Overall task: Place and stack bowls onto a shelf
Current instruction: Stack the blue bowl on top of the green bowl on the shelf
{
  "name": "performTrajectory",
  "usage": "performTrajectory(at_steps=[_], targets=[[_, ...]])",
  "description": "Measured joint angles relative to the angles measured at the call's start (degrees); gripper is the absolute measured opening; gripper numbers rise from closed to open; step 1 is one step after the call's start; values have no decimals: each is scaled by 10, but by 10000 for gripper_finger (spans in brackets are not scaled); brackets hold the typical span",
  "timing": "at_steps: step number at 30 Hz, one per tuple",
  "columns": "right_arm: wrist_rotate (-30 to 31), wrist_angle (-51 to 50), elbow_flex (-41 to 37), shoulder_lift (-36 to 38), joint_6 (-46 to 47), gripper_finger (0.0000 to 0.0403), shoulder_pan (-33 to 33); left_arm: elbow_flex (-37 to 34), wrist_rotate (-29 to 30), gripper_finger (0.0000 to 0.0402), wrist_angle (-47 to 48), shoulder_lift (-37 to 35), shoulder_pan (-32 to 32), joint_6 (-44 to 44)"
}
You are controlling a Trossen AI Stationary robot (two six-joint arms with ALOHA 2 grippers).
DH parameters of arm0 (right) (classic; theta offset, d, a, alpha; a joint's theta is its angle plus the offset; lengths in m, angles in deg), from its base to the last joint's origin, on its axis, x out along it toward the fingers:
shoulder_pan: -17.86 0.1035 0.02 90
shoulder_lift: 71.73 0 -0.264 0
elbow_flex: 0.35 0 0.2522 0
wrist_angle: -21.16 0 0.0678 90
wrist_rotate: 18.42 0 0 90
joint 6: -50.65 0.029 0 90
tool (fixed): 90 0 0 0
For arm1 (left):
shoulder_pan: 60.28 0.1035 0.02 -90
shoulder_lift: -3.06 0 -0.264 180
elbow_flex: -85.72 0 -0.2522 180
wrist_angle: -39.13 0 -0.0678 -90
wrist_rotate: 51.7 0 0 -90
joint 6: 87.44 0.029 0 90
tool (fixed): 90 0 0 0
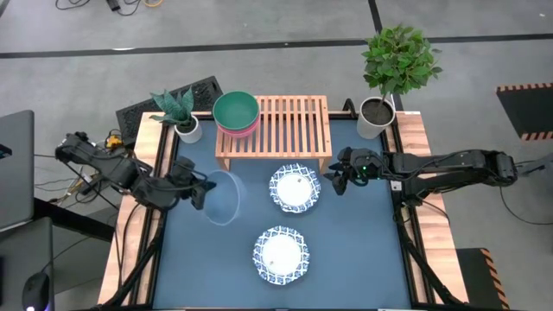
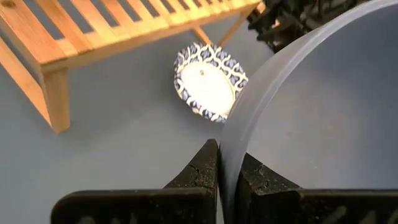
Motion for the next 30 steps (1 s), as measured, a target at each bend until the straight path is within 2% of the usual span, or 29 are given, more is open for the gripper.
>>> performTrajectory(at_steps=[16,23,30], targets=[[1,2,0,0,0,226,0,0,69,0,-13,-79,0,25],[1,8,0,0,1,226,0,0,95,0,-91,-102,0,94],[2,8,0,0,1,226,0,1,151,0,-183,-128,0,185]])
